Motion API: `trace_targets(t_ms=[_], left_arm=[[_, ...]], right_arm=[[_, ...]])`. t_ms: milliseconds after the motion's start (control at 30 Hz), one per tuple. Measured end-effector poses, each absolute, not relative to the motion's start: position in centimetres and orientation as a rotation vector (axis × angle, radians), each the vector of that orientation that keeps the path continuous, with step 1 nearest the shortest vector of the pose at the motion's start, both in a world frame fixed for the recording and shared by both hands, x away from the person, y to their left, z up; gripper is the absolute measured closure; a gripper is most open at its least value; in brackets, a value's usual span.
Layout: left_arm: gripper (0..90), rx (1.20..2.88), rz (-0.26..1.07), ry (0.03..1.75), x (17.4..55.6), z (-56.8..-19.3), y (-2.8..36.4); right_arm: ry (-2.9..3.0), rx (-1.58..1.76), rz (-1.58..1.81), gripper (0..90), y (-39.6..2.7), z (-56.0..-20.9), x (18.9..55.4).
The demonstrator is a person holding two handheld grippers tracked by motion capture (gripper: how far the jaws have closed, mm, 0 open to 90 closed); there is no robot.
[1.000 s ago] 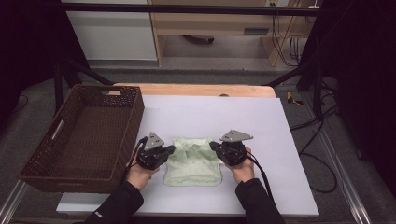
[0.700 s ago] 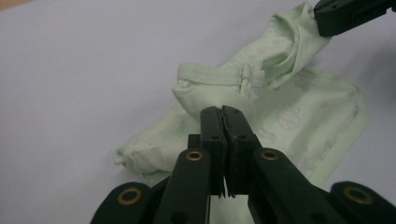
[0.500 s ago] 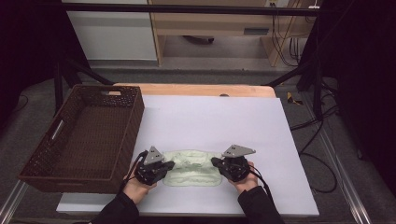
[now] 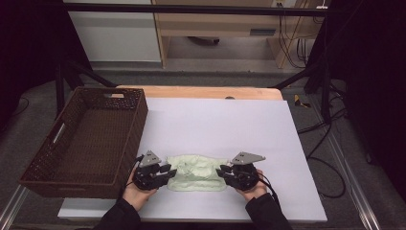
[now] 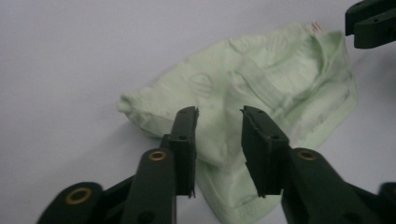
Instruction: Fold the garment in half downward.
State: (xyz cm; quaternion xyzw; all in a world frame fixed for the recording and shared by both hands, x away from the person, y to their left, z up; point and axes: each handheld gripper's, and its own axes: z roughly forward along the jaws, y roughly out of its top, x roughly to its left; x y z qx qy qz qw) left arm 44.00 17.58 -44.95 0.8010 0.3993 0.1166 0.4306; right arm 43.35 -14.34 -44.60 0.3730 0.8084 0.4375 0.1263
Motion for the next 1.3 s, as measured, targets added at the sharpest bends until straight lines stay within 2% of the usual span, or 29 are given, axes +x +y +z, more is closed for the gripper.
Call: trace_targets(t_ms=[67,167,267,367,433,667,967,1067,1133,1200,1300], left_arm=[[56.2,1.973,0.291,1.007,44.6,-44.7,17.6],[57.8,1.967,0.3,1.018,45.5,-44.6,17.3],[67.2,1.976,0.283,1.036,46.3,-45.0,16.7],[81.3,1.989,0.25,1.052,46.6,-45.5,16.3],[85.7,2.001,0.239,1.038,46.4,-45.7,16.2],[86.7,2.07,0.133,0.924,44.7,-45.8,15.8],[86.0,2.2,0.157,0.928,43.2,-46.9,15.5],[81.1,2.187,0.157,0.928,43.2,-47.0,15.7],[73.0,2.164,0.172,0.925,43.3,-46.9,15.9],[62.1,2.131,0.194,0.909,43.3,-46.7,16.1],[37.2,2.057,0.215,0.884,43.6,-46.3,16.6]], right_arm=[[2.333,1.111,1.278,81.6,-14.4,-44.3,43.8],[2.317,1.132,1.261,90.0,-14.1,-44.5,44.9],[2.342,1.174,1.238,90.0,-13.8,-45.4,45.9],[2.374,1.186,1.236,90.0,-13.6,-46.0,46.0],[2.392,1.161,1.249,90.0,-13.3,-45.9,45.5],[2.455,1.104,1.257,90.0,-12.9,-46.0,43.6],[2.531,1.083,1.144,89.8,-12.6,-47.4,42.2],[2.536,1.084,1.133,87.4,-12.4,-47.8,42.2],[2.524,1.083,1.14,80.1,-12.5,-47.6,42.2],[2.506,1.094,1.172,74.3,-12.8,-47.3,42.3],[2.439,1.127,1.252,59.7,-13.5,-46.4,42.5]])
